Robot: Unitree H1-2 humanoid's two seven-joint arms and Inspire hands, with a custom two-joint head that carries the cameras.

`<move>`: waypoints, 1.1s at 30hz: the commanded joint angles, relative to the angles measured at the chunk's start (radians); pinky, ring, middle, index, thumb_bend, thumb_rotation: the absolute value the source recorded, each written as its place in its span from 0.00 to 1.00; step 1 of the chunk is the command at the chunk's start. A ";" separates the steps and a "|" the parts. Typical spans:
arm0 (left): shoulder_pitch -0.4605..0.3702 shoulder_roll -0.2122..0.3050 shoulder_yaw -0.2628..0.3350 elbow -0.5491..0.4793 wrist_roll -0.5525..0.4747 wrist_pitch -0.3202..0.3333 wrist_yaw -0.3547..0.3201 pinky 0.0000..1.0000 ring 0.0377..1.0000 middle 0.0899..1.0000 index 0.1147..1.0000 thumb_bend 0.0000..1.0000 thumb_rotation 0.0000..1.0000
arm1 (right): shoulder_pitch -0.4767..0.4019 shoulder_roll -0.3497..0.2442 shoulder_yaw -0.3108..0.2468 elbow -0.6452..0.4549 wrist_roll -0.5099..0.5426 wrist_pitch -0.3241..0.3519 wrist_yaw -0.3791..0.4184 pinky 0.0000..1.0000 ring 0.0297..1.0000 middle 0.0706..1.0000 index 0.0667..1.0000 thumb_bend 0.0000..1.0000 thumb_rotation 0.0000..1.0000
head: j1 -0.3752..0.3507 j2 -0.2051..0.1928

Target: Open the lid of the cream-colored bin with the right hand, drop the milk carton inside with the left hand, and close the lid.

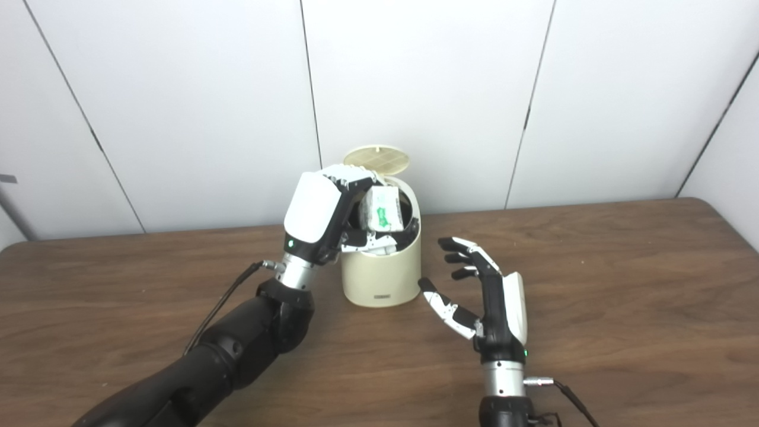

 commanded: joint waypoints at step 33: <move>-0.036 0.029 0.017 -0.061 -0.017 -0.009 -0.031 0.59 0.61 0.59 0.58 1.00 0.43 | 0.061 0.008 0.009 0.052 -0.006 -0.023 -0.006 0.52 0.65 0.69 0.66 0.30 0.19 | 0.007 0.000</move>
